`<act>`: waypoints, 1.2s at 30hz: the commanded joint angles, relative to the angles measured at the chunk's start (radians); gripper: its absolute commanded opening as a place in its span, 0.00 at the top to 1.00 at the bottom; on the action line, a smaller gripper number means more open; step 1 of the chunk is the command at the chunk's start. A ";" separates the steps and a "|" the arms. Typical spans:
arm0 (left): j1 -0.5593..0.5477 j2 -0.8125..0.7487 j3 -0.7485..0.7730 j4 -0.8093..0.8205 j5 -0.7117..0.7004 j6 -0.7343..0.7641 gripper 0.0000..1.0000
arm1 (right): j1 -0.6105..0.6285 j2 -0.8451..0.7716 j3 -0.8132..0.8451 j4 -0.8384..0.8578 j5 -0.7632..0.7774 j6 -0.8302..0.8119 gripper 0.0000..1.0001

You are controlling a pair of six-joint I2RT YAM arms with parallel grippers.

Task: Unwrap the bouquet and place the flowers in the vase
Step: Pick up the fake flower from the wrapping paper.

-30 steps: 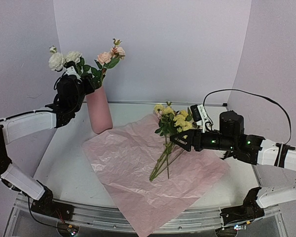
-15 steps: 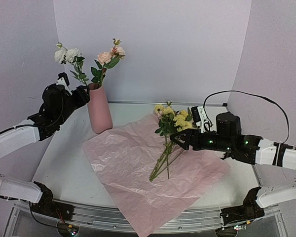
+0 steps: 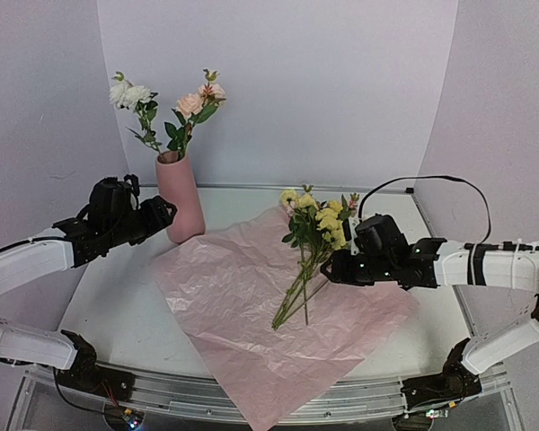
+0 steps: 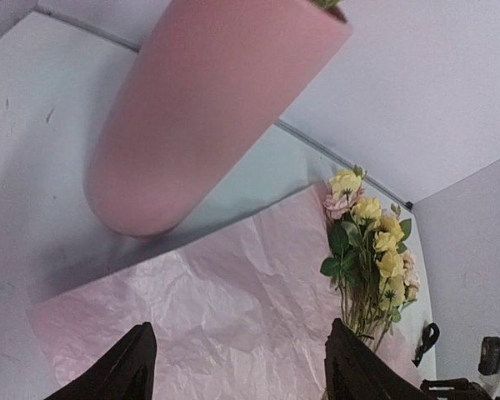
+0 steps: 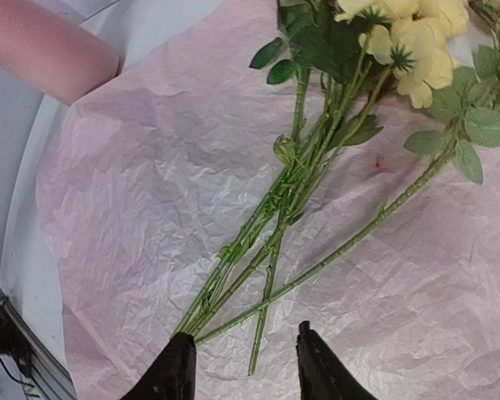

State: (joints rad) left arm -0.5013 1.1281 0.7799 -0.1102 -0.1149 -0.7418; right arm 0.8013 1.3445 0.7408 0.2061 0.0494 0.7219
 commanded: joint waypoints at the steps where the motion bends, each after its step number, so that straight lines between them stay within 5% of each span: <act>1: -0.015 0.021 -0.018 -0.011 0.157 -0.109 0.29 | -0.003 0.032 0.036 -0.055 0.083 0.128 0.64; 12: -0.166 0.064 -0.026 0.009 0.124 -0.144 0.28 | -0.048 0.113 0.062 -0.133 0.202 0.335 0.65; 36: -0.177 -0.047 -0.044 0.025 0.063 -0.051 0.27 | -0.120 0.429 0.263 -0.170 0.160 0.365 0.68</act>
State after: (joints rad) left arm -0.6754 1.1182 0.7434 -0.1214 -0.0199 -0.8261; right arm 0.6967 1.7219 0.9486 0.0823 0.2203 1.0936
